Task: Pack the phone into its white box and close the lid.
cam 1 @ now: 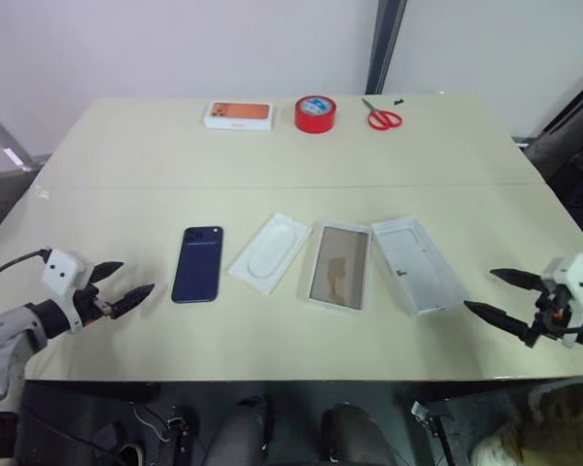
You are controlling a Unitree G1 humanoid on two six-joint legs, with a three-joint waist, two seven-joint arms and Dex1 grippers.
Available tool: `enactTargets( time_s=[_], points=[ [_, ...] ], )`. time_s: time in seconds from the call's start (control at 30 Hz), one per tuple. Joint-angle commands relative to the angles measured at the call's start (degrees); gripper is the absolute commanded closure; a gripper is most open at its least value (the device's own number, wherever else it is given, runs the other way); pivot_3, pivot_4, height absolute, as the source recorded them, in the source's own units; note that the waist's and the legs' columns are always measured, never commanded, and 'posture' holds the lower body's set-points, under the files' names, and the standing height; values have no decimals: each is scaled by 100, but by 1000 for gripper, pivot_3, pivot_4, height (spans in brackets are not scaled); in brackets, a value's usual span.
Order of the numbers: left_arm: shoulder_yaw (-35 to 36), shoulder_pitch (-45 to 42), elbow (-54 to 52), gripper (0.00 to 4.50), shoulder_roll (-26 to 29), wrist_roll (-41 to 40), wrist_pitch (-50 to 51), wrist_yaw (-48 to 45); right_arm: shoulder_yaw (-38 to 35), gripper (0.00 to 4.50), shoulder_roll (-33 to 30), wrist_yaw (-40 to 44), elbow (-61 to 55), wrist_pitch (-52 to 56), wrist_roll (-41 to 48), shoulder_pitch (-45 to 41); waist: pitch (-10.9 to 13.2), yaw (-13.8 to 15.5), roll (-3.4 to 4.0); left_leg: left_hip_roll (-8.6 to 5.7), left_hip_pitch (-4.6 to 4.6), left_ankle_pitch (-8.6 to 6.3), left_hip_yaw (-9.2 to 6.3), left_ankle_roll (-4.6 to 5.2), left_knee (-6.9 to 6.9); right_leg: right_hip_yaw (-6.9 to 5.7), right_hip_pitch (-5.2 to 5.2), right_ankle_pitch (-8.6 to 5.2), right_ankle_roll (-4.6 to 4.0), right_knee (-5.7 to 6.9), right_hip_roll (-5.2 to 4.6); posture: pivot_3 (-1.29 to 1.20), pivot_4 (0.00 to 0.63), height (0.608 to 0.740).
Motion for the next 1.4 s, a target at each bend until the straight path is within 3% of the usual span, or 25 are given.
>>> enactTargets(
  time_s=[0.03, 0.8, 1.13, 1.4],
  points=[
    [156, -113, -18, 0, 52, -55, -198, -9, -156, 44, -139, 35, -204, -208, -44, 12, -1, -3, 1, 0, 0, 0, 0, 0, -1, 0, -1, 0, 0, 0, 0, 0, 150, 734],
    [-401, -852, -525, 0, -85, -94, 647, 233, 364, 44, -13, -400, -402, -286, -285, -649, -1, -7, 1, 0, 0, 0, 1, 0, -1, 0, -1, 0, 0, 0, 0, 0, 150, 734],
    [-1230, -2053, -307, 0, -705, -177, 1803, 524, 1515, 44, 125, -607, -1093, -285, -537, -1591, -1, 0, 0, -1, -2, 1, 0, -1, 5, -4, -3, 1, 2, 3, 3, 0, 150, 734],
    [-1793, -3220, 733, 0, -1551, -238, 2746, 498, 2265, 44, 566, -824, -1163, -265, -743, -2151, 0, -14, -3, -5, -14, 5, -2, -6, 17, -7, -12, 1, 3, 10, 4, 0, 150, 734]
  ],
)
